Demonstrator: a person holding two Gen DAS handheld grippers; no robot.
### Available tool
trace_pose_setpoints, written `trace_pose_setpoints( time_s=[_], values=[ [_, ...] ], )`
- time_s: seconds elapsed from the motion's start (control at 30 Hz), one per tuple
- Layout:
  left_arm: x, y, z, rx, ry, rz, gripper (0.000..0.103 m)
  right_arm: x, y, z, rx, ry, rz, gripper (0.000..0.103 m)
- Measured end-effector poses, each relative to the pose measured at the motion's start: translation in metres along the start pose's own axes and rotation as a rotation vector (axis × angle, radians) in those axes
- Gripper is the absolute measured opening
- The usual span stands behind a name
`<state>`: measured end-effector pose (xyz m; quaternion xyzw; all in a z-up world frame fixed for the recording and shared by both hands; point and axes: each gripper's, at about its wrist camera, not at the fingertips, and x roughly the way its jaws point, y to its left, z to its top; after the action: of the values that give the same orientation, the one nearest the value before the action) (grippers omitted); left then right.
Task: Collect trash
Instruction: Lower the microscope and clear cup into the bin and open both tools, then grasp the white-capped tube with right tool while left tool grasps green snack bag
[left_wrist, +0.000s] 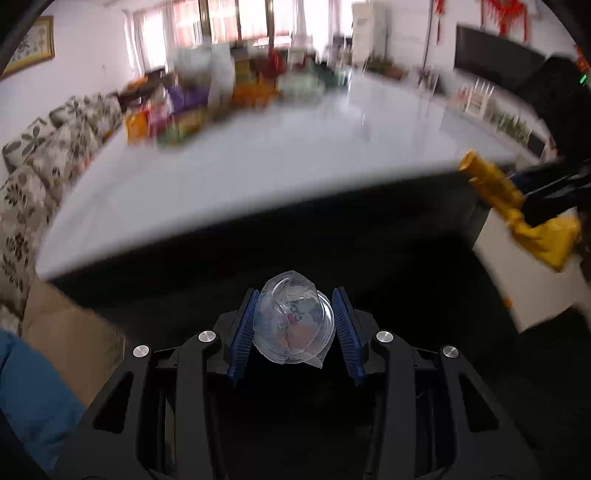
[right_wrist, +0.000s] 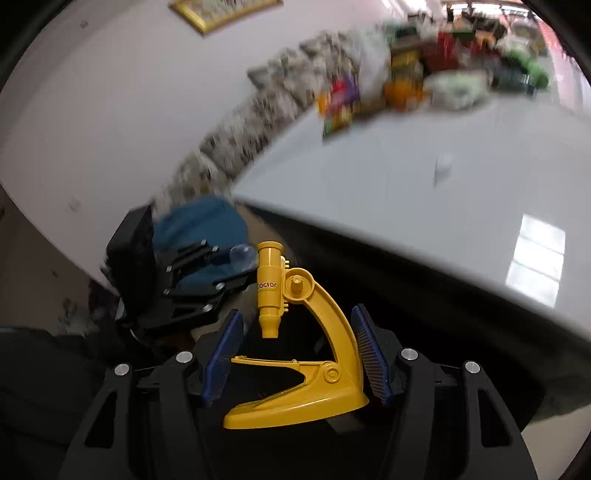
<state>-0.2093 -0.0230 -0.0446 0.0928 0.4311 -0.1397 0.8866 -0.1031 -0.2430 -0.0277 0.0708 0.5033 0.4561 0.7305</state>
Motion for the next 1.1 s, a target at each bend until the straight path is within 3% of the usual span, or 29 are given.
trace_pose_setpoints(
  time_s=[0.1, 0.17, 0.23, 0.37, 0.43, 0.57, 0.67, 0.77, 0.87, 0.97, 1.1],
  values=[
    [0.050, 0.007, -0.020, -0.038, 0.154, -0.022, 0.045, 0.039, -0.016, -0.017, 0.037, 0.098, -0.029, 0.060],
    [0.087, 0.012, -0.031, -0.080, 0.271, -0.042, 0.075, 0.078, -0.040, -0.029, 0.106, 0.190, -0.024, 0.062],
    [0.131, 0.019, -0.044, -0.120, 0.402, -0.039, 0.079, 0.108, -0.063, -0.039, 0.177, 0.257, -0.036, 0.068],
    [0.165, 0.029, -0.057, -0.160, 0.534, -0.011, 0.079, 0.136, -0.085, -0.055, 0.182, 0.329, -0.167, 0.067],
    [0.153, 0.035, -0.057, -0.175, 0.512, -0.021, 0.079, 0.118, -0.072, -0.052, 0.163, 0.294, -0.139, 0.067],
    [0.093, 0.050, -0.042, -0.179, 0.363, -0.051, 0.079, 0.034, -0.016, -0.025, 0.017, 0.115, -0.049, 0.071],
    [0.045, 0.062, -0.018, -0.194, 0.217, -0.086, 0.079, -0.029, 0.001, 0.033, -0.050, -0.087, -0.065, 0.084],
    [0.007, 0.069, 0.016, -0.209, 0.045, -0.116, 0.088, -0.046, -0.029, 0.100, 0.036, -0.198, -0.179, 0.084],
    [-0.010, 0.075, 0.037, -0.222, -0.049, -0.113, 0.088, -0.041, -0.088, 0.164, 0.197, -0.269, -0.227, 0.085],
    [-0.010, 0.083, 0.048, -0.249, -0.085, -0.141, 0.088, -0.018, -0.157, 0.206, 0.440, -0.291, -0.185, 0.084],
    [0.001, 0.087, 0.054, -0.275, -0.069, -0.142, 0.088, 0.007, -0.192, 0.230, 0.566, -0.319, -0.097, 0.082]
  ],
)
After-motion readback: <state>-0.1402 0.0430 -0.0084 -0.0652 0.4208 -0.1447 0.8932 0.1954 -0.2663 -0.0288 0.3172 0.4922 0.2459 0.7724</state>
